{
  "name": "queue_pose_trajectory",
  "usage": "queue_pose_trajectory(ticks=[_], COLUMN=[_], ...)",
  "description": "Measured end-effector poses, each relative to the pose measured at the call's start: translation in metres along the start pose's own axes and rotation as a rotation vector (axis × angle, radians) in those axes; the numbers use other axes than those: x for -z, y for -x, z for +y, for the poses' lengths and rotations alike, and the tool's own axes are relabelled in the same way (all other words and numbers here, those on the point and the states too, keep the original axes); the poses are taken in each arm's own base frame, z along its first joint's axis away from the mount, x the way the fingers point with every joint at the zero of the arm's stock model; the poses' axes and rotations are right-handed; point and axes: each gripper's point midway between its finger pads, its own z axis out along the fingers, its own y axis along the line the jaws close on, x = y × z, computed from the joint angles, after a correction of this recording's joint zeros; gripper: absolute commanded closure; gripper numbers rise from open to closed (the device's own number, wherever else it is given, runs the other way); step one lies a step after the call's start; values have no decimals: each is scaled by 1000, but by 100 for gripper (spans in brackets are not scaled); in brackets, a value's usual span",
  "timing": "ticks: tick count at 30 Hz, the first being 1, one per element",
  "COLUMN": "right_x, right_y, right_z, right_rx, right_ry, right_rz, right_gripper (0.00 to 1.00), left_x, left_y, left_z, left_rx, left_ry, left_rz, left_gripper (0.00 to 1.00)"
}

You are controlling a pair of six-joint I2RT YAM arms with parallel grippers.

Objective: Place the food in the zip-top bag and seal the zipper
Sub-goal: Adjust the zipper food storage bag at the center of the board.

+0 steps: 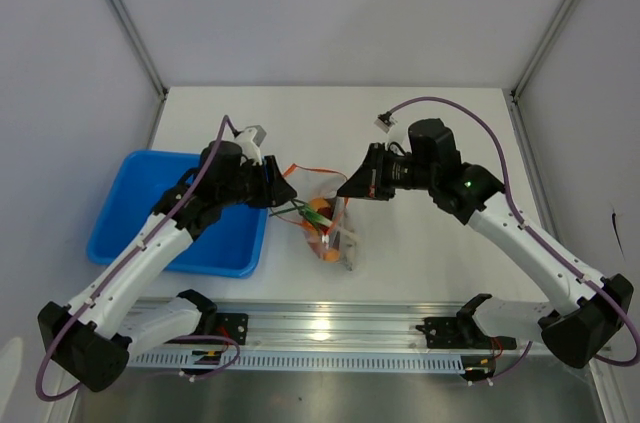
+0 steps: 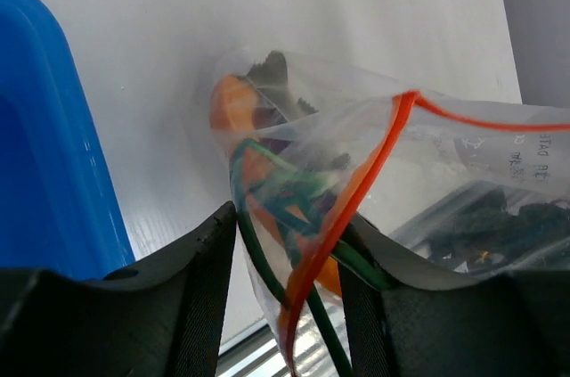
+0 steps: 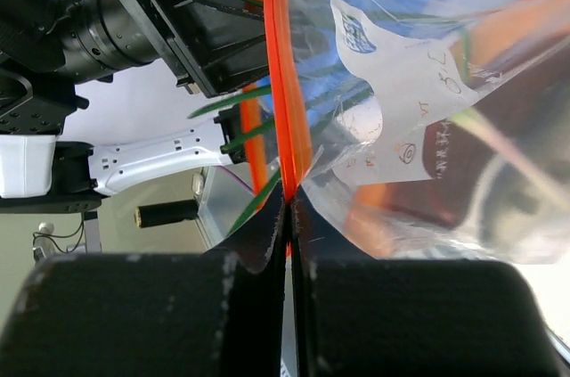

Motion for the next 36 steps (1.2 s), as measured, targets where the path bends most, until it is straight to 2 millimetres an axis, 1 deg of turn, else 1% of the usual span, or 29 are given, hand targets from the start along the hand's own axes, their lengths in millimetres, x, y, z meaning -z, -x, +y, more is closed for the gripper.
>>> queue_pose_trajectory(ticks=[6,10,13,15,19,21,28,36], right_x=[1,1,0,0,0,0,0,0], right_y=[-1,-3,-6,-7,-10,-11,-13,-15], right_z=[1,3,4,5,7,8,9,9], right_rx=[10,20,28,33,40,43,49,54], right_ry=[7,14,20,24,32,36,42,41], right_rz=[4,13,21,27,37,42,49,54], right_gripper=[100,100,100,100,100,100,100,100], left_x=[9,14,12,8,4,5,19,35], left_y=[12,22,27,26,23,26,41,55], left_z=[0,-4,-7,-8,-8,-10,-15,-15], left_rx=[-1,-15,-22,-26,-25,-29,-39,-47], left_ry=[-7,-17,-30,-40,-46,-55,-74,-59], left_rz=[-55,-86,-88,-75,-57,-70,-149,-227], left_gripper=[44,45,47,49,49,49,48,45])
